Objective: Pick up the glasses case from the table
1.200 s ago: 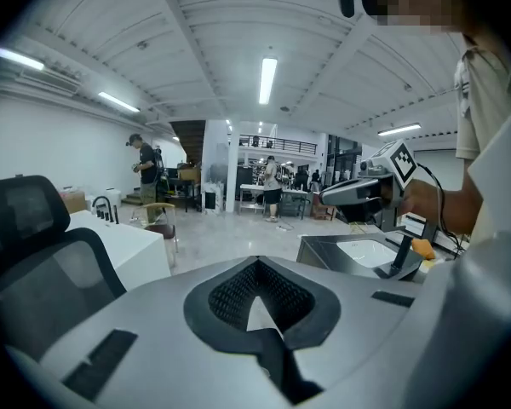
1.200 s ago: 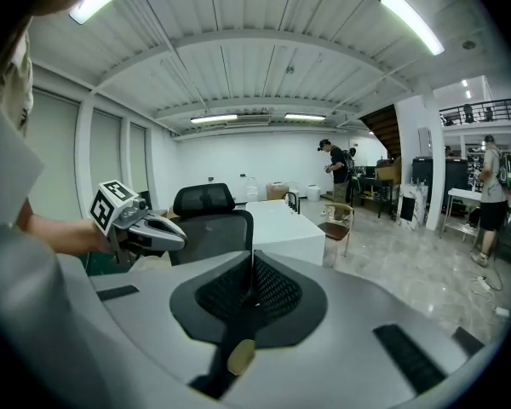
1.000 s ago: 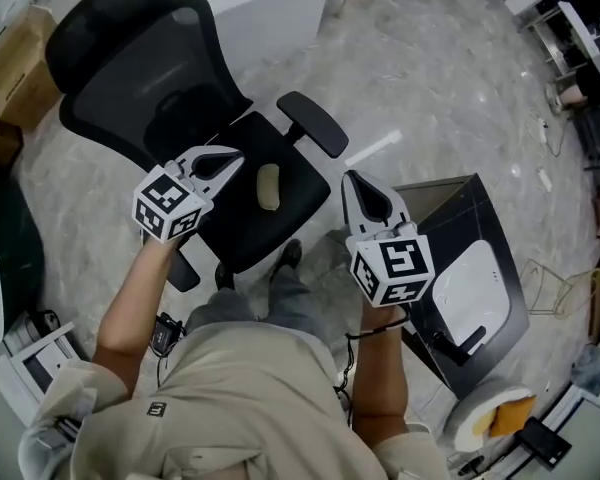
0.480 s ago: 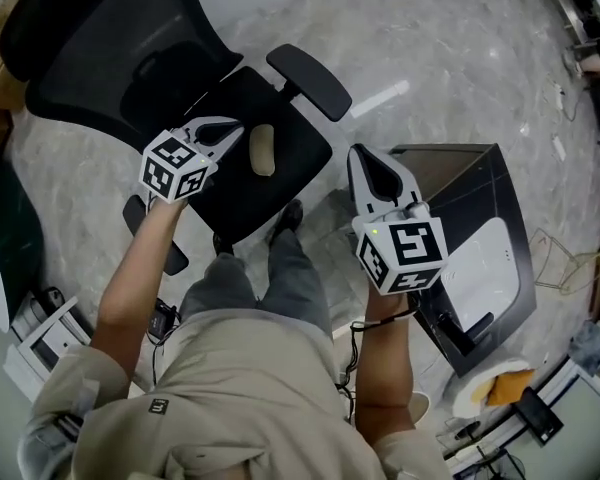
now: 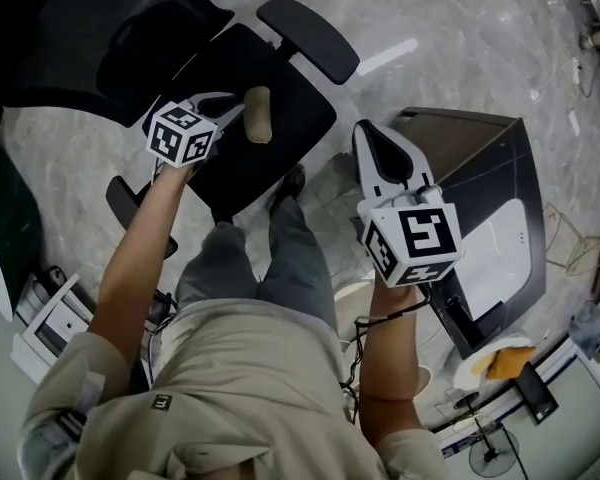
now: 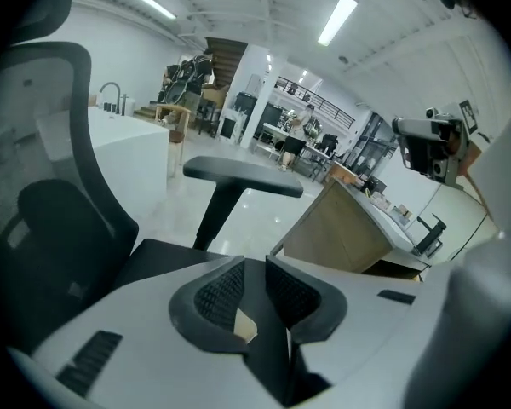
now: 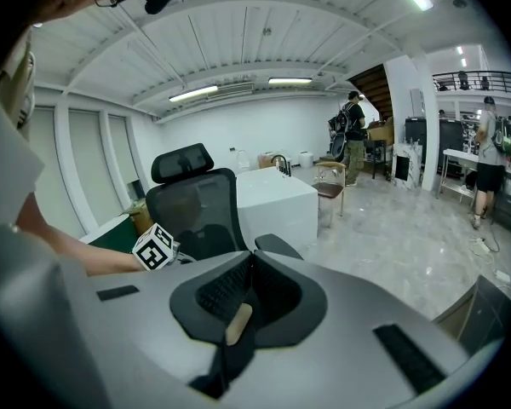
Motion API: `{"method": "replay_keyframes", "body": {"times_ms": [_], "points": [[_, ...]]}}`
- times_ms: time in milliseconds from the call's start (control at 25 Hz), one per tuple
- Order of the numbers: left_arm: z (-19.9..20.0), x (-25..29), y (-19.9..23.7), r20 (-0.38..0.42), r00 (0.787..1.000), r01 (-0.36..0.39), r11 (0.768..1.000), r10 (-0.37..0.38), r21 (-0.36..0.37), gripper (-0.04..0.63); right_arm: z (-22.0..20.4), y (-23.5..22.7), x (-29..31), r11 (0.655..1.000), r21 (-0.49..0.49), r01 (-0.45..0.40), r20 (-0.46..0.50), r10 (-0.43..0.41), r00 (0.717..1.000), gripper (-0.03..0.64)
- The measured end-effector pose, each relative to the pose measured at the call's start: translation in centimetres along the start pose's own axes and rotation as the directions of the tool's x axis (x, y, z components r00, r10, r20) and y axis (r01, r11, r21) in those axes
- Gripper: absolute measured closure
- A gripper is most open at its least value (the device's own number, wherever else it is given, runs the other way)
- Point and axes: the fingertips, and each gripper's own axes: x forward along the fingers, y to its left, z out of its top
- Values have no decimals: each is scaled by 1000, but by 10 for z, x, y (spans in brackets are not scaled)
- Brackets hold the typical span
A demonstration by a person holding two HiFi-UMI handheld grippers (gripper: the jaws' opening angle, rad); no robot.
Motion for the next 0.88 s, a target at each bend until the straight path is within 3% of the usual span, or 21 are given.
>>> {"method": "replay_keyframes", "body": {"times_ms": [240,440,880], "points": [[-37,44,17,-51,999,-19,997,16,-69,439,-30,-8,12,1000,18,-10,-43,11,999,592],[-72,74,33,-98,994,-55,988,41,-144,320,-54,-9,22,999,32,-20,-76,23,997,594],[-138,144,56,-183,981,-125,938,67,-324,183,-91,-22,45,999,47,-23,-135,30,990,592]]}}
